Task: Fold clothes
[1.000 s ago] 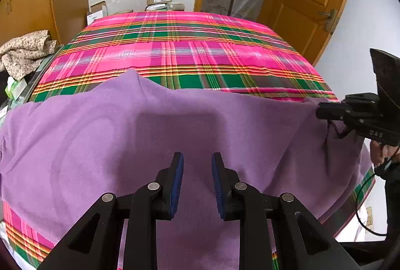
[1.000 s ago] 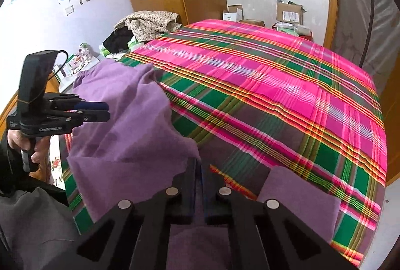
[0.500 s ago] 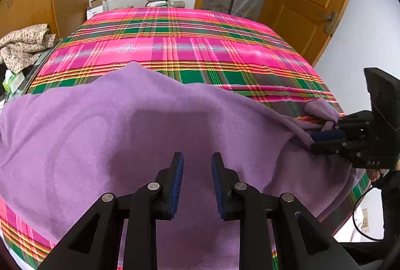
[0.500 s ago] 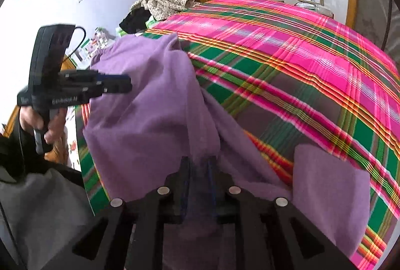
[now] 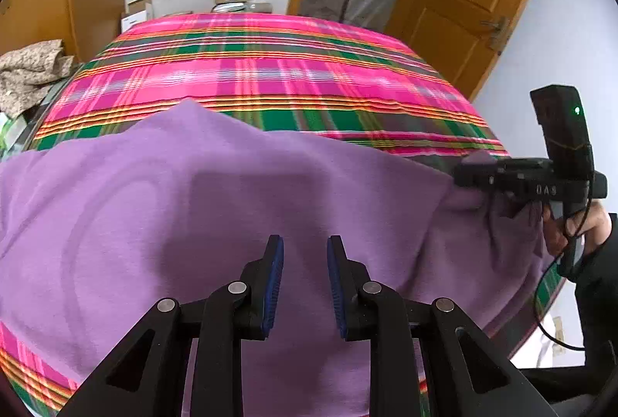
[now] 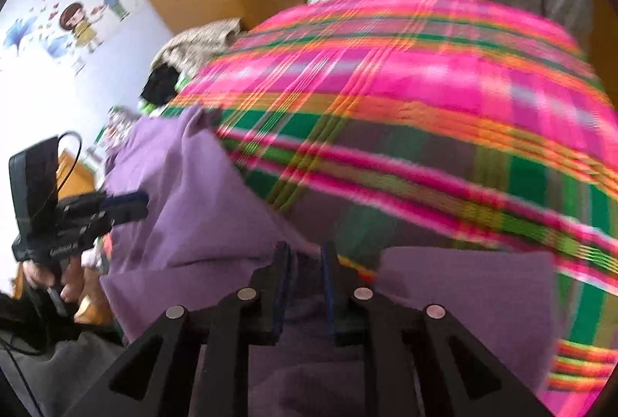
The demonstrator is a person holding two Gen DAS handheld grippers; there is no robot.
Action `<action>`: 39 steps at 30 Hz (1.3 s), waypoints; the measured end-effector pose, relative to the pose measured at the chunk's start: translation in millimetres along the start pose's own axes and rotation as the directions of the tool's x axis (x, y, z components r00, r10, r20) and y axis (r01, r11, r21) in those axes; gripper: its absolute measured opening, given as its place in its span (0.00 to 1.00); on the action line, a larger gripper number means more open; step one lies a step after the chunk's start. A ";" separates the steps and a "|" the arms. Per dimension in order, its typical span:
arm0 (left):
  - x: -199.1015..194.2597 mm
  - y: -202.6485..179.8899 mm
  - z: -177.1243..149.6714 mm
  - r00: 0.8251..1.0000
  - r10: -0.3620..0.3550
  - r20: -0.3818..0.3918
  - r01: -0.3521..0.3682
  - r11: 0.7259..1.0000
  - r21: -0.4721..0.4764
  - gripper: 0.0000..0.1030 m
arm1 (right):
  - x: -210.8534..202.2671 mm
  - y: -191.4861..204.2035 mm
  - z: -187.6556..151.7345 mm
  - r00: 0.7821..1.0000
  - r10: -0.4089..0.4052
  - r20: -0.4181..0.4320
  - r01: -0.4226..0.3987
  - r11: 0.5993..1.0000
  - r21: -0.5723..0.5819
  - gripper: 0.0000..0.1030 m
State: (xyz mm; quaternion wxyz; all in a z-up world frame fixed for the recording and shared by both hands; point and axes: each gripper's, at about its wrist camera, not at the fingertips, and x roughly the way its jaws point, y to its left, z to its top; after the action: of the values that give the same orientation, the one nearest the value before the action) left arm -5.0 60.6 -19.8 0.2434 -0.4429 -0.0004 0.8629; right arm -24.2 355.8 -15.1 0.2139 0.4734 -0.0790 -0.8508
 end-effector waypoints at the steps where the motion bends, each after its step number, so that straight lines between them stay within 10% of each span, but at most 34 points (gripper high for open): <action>1: 0.2 -1.8 -0.2 1.000 -0.010 0.000 0.010 1.000 0.004 0.23 | -7.8 -3.6 -0.7 1.000 -0.018 0.022 0.018 1.000 0.018 0.17; 12: 3.9 -27.5 -6.6 0.994 -0.107 -0.019 0.108 0.992 0.062 0.23 | -83.8 -57.0 -38.6 0.964 -0.208 0.165 0.160 0.951 0.265 0.33; 27: 6.2 -36.6 -7.8 0.994 -0.109 -0.032 0.111 0.991 0.078 0.23 | -58.4 -100.2 -39.4 0.972 -0.223 0.070 0.187 0.921 0.341 0.36; 30: 7.3 -38.0 -6.8 0.994 -0.108 -0.034 0.111 0.991 0.080 0.23 | -53.0 -95.7 -35.0 0.977 -0.200 0.073 0.170 0.939 0.299 0.05; 39: 8.3 -42.4 -6.7 0.992 -0.121 -0.043 0.124 0.988 0.089 0.23 | -111.4 -105.7 -51.9 0.934 -0.235 0.270 0.132 0.927 0.351 0.06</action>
State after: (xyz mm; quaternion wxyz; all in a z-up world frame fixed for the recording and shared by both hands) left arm 13.9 100.0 -21.1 0.3158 -0.4464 0.0165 0.8371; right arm 40.0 503.0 7.3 0.0359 0.3693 -0.2064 -0.9054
